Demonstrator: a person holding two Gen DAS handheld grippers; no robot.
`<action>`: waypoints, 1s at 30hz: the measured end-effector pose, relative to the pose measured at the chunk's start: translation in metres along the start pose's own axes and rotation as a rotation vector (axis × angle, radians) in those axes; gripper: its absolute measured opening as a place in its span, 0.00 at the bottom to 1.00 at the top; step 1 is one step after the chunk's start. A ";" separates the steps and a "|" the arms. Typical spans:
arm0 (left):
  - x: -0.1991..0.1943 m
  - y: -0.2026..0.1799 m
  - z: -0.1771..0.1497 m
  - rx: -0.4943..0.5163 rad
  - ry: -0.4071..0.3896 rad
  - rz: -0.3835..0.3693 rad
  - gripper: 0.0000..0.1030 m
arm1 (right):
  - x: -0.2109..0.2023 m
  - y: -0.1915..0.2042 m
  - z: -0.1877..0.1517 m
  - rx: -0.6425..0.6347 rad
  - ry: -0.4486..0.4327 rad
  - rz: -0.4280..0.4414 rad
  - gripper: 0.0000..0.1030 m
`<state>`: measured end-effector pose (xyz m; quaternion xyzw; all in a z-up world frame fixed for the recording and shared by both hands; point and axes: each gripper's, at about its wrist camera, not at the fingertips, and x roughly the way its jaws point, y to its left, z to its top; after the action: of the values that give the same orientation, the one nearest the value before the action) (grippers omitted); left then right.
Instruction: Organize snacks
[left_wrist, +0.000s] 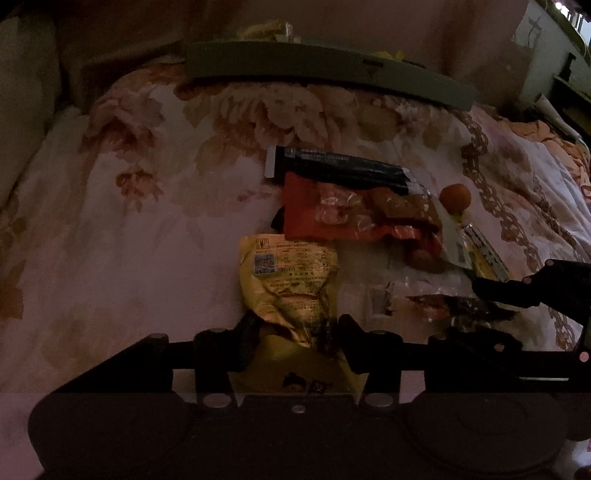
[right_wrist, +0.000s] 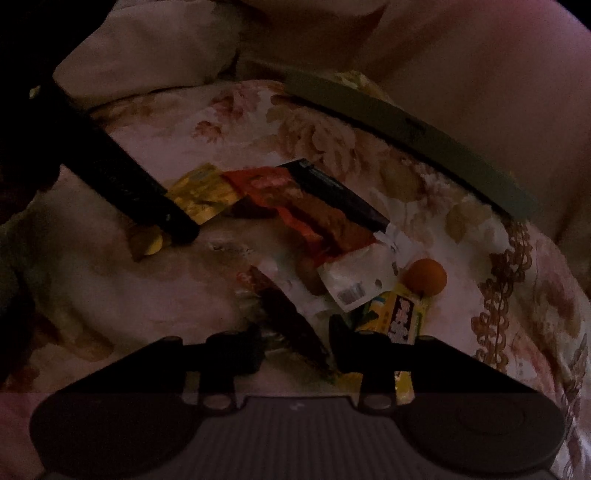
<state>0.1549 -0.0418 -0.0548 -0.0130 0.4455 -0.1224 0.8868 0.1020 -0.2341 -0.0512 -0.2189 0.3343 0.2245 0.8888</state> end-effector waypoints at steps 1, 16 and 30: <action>0.000 0.000 0.000 -0.002 0.003 0.001 0.49 | -0.001 -0.001 0.000 0.015 0.004 0.006 0.38; 0.001 -0.010 -0.001 0.032 0.013 0.053 0.46 | -0.001 -0.011 -0.003 0.188 0.047 0.042 0.39; -0.028 -0.010 -0.009 0.001 -0.047 0.094 0.44 | -0.015 0.031 -0.004 -0.106 -0.002 -0.161 0.22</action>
<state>0.1299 -0.0444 -0.0366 0.0056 0.4247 -0.0806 0.9017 0.0725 -0.2150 -0.0508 -0.2916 0.3021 0.1701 0.8915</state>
